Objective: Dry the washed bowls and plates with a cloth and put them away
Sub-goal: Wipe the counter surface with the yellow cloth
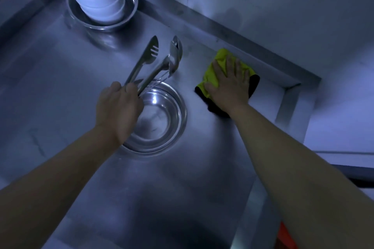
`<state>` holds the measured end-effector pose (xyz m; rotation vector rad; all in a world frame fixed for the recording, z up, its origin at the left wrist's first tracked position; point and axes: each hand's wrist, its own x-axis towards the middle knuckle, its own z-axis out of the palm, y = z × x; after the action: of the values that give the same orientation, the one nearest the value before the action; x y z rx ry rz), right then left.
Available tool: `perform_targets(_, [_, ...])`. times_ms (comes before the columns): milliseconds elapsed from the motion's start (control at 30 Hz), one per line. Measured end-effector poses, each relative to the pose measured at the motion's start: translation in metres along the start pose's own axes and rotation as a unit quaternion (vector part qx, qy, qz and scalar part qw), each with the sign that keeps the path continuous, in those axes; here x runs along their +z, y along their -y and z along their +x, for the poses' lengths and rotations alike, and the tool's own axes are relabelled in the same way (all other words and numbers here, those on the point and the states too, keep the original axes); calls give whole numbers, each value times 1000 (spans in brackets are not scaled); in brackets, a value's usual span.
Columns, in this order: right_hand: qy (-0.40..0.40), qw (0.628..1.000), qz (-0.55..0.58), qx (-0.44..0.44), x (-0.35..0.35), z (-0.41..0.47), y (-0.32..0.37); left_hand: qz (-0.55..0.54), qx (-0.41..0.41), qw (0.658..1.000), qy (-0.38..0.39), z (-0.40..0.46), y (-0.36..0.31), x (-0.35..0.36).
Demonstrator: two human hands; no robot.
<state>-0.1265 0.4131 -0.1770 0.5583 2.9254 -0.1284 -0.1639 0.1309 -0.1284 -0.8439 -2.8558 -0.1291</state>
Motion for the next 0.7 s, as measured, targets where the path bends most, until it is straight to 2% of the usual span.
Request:
perform_targets(200, [-5,995,-4,102,5,-89,-25,-37,53,998,-20,-12,-19,-10])
perform_targets(267, [-7,993,-11,119,9,-125,-20,-44,86,995,-4,-16,-25,-12])
perform_targets(433, [14,990,16,143,17,-211,20,-73,148,986,20,-33,-41,-16])
perform_targets(700, [36,984,31,171,31,-327,86,-2,299,954,32,-70,-74,-14])
